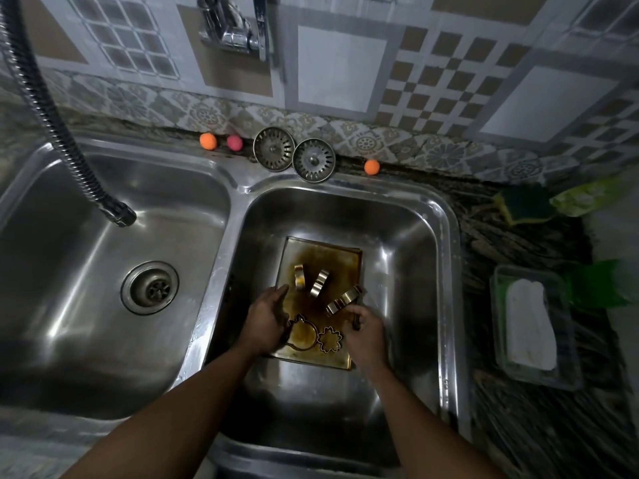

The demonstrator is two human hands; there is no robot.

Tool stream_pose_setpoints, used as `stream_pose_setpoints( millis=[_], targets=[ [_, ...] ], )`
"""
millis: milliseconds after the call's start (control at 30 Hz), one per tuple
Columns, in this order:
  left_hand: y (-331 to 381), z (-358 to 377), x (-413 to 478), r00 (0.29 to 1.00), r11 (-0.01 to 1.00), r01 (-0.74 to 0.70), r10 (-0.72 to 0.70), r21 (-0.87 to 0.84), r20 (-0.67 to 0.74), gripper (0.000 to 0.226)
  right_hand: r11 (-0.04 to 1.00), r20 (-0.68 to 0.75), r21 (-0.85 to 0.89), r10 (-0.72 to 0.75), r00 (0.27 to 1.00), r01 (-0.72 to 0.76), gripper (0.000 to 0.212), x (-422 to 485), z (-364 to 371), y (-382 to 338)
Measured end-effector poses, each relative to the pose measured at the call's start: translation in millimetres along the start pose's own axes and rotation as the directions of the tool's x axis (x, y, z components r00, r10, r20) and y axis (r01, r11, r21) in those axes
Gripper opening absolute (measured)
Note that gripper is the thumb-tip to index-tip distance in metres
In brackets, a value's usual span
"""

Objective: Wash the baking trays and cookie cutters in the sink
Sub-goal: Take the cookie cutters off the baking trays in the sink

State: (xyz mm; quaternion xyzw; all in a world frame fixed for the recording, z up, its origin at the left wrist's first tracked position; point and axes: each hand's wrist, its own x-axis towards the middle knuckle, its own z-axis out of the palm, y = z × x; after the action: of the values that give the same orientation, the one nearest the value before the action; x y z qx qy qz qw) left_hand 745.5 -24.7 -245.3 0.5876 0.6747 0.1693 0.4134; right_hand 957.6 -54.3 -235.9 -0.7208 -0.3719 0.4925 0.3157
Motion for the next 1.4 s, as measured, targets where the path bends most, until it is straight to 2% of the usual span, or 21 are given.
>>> stream_pose_setpoints(
  millis=[300,567,700,833,967,1033,1100,1167,1233,1300,1400],
  targets=[
    [4,-4,-1,0.997,0.996,0.026,-0.033,0.089,0.07,0.072,0.996,0.057,-0.092,0.008,0.998,-0.002,0.037,0,-7,-6],
    [17,-14,-23,0.996,0.999,0.005,-0.009,0.046,0.084,0.055,0.984,-0.01,-0.173,-0.038,0.999,0.035,0.031,-21,-12,-8],
    [21,-16,-33,0.997,0.996,-0.008,0.002,0.086,0.079,0.051,0.974,-0.048,-0.218,-0.082,0.995,0.07,0.029,-29,-12,-8],
    [24,-17,-39,0.997,0.992,0.028,-0.037,0.124,0.073,0.06,0.944,-0.068,-0.305,-0.154,0.986,0.127,0.029,-29,-11,-1],
    [34,-25,-39,0.995,0.973,-0.046,0.025,0.226,0.095,0.09,0.918,-0.051,-0.354,-0.213,0.976,0.181,0.033,-21,-16,-13],
    [38,-29,-32,0.981,0.921,-0.157,0.104,0.357,0.162,0.114,0.831,0.019,-0.495,-0.283,0.959,0.255,0.054,-19,-20,-24],
    [39,-31,-23,0.953,0.834,-0.276,0.173,0.479,0.248,0.133,0.63,0.178,-0.691,-0.327,0.928,0.355,0.087,-19,-21,-35],
    [40,-31,-15,0.936,0.772,-0.338,0.214,0.538,0.281,0.141,0.473,0.287,-0.788,-0.286,0.914,0.395,0.111,-20,-19,-44],
    [43,-29,-11,0.938,0.772,-0.329,0.202,0.544,0.281,0.144,0.432,0.283,-0.828,-0.23,0.931,0.359,0.127,-20,-16,-49],
    [46,-27,-9,0.944,0.787,-0.308,0.183,0.534,0.275,0.147,0.446,0.236,-0.841,-0.204,0.95,0.304,0.138,-21,-13,-51],
    [50,-25,-9,0.942,0.781,-0.305,0.162,0.545,0.295,0.149,0.465,0.22,-0.84,-0.179,0.959,0.279,0.143,-24,-8,-49]
  ],
)
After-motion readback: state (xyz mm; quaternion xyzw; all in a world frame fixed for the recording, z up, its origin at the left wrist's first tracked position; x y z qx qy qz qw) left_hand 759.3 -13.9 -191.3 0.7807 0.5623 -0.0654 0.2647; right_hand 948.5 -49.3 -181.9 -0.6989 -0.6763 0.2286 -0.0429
